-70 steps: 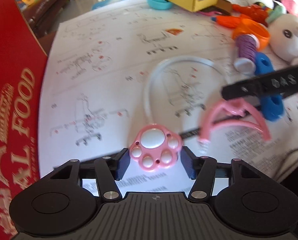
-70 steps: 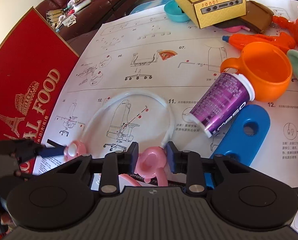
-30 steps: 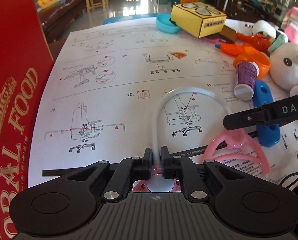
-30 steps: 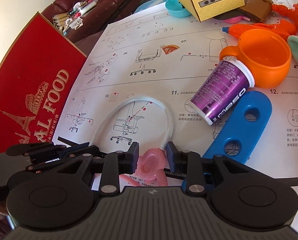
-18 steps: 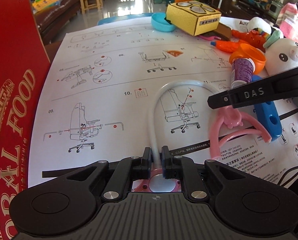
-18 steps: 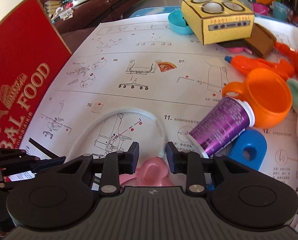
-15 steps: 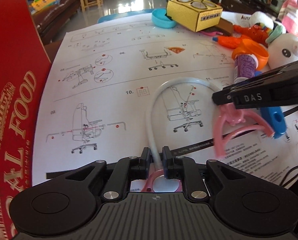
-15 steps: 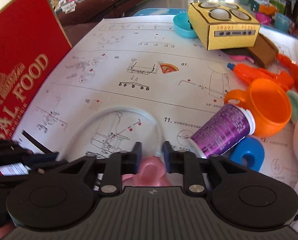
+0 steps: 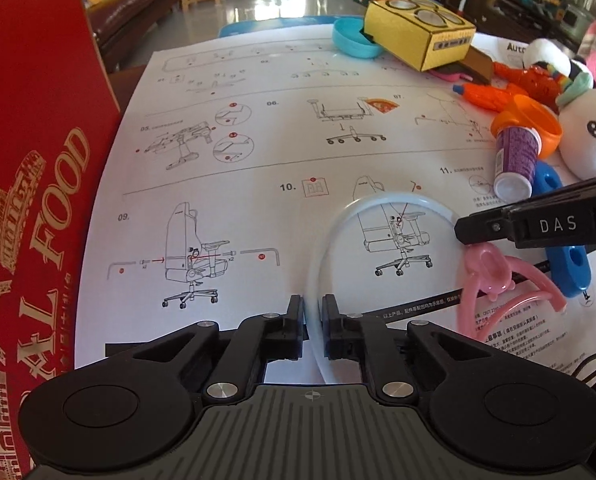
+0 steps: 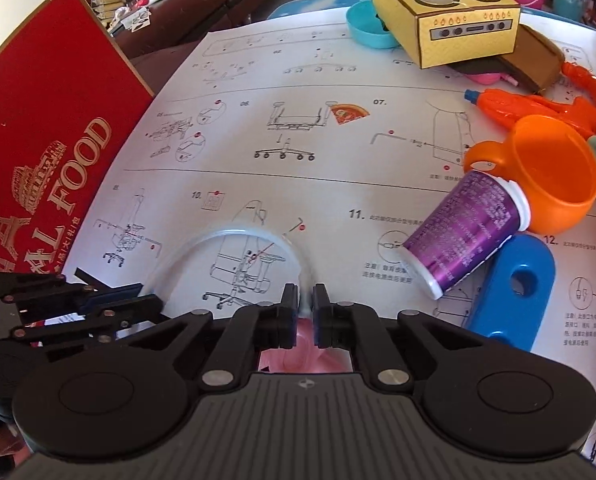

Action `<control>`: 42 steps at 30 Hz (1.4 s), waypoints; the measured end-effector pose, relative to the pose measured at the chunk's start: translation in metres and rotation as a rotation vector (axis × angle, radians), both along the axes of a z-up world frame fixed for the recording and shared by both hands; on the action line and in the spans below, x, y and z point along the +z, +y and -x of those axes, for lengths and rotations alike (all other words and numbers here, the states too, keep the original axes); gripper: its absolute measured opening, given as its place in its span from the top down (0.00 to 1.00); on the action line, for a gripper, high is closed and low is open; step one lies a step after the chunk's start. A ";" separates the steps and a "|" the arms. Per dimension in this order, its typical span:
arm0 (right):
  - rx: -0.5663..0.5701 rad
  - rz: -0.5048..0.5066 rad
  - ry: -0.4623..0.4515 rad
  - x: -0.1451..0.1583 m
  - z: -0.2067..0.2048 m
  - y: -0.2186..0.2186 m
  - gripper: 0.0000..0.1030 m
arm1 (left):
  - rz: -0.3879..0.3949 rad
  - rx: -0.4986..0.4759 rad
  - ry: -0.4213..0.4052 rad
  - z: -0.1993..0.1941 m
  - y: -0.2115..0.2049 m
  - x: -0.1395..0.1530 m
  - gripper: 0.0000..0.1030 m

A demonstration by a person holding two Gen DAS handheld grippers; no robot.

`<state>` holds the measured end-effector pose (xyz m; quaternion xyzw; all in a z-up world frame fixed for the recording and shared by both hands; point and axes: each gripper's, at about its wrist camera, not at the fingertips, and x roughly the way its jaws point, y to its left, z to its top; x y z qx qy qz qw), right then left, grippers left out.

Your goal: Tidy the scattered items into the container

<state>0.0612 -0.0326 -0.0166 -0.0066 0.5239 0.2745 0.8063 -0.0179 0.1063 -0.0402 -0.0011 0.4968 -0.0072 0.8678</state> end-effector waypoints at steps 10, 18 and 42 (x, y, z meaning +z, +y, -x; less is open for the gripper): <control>0.029 0.025 -0.052 0.000 0.002 0.010 0.80 | 0.061 -0.016 -0.163 0.006 0.003 0.033 0.98; 0.030 0.026 -0.108 -0.001 -0.001 0.018 0.38 | 0.084 -0.113 -0.219 0.016 -0.016 0.050 0.98; -0.028 -0.096 -0.039 0.015 -0.002 0.005 0.91 | -0.043 -0.005 0.014 0.001 -0.006 0.000 0.62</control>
